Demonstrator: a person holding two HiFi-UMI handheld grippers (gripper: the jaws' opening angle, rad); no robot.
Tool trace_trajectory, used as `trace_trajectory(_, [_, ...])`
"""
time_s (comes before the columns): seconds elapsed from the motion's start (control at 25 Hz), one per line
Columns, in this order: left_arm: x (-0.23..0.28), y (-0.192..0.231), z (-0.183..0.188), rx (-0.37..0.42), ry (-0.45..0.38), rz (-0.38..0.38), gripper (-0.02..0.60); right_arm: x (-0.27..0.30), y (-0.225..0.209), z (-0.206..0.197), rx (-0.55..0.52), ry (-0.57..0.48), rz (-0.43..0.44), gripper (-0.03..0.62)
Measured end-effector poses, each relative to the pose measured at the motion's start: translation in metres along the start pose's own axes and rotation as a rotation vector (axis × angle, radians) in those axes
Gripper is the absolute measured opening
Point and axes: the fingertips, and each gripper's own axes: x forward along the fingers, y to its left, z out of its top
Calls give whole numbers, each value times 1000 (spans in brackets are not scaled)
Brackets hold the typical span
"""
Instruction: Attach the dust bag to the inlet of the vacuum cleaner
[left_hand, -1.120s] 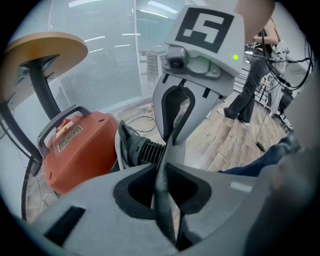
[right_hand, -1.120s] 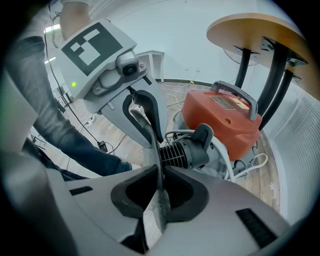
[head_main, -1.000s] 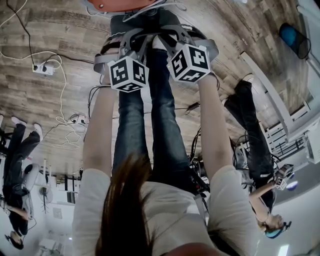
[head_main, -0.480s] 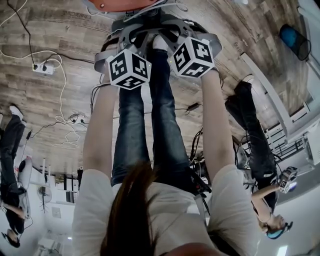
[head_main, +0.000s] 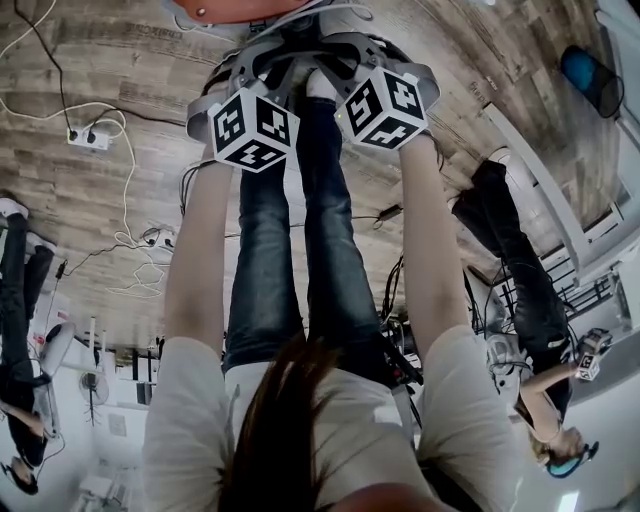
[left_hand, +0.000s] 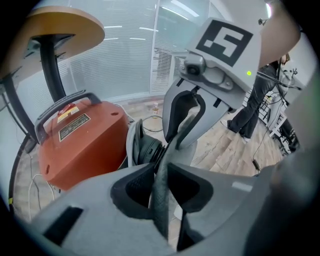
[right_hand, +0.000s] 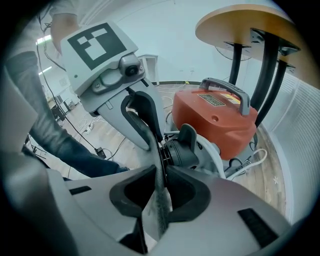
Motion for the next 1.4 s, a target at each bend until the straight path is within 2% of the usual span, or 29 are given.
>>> trace_trajectory(0.72, [3, -1, -3, -27, 15, 38, 95, 1, -1, -2, 24, 24, -91, 84])
trace_trajectory(0.96, [0, -3, -5, -45, 28, 39, 95, -2, -4, -2, 91, 26, -138, 124])
trace_trajectory(1.4, [2, -3, -4, -62, 31, 43, 97, -1, -3, -3, 101, 38, -167, 107])
